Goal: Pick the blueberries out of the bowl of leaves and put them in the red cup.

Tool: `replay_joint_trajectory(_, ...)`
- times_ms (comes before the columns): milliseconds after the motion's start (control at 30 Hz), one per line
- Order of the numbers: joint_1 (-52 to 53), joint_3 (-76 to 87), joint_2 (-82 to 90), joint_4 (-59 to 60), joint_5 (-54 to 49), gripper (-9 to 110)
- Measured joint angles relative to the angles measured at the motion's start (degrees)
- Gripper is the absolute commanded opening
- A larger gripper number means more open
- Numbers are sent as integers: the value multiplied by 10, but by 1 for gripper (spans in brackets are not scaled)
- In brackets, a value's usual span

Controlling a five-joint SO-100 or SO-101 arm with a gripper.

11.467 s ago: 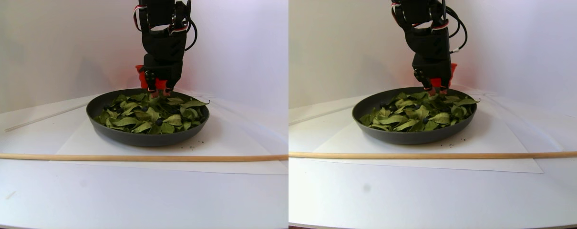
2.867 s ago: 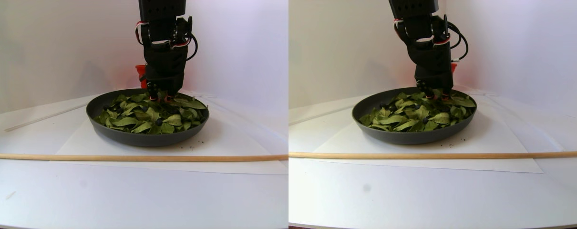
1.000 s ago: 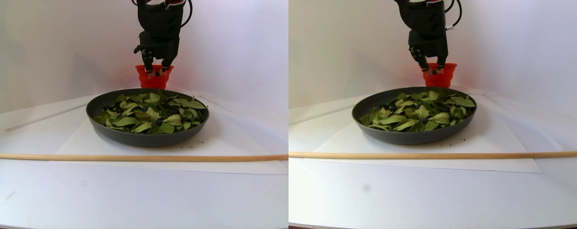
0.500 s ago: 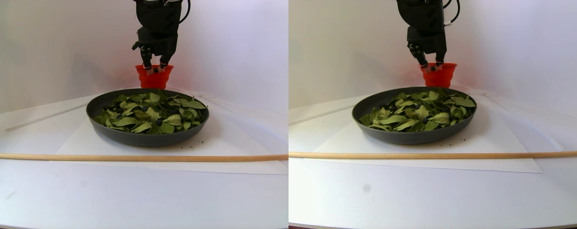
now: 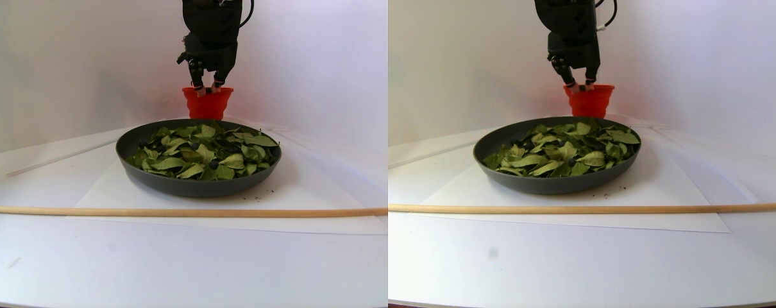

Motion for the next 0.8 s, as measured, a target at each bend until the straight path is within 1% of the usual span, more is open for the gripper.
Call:
replay_joint_trajectory(300,0,-17,20,0,0,9)
replay_joint_trajectory(800,0,-96,12,-6,-8,9)
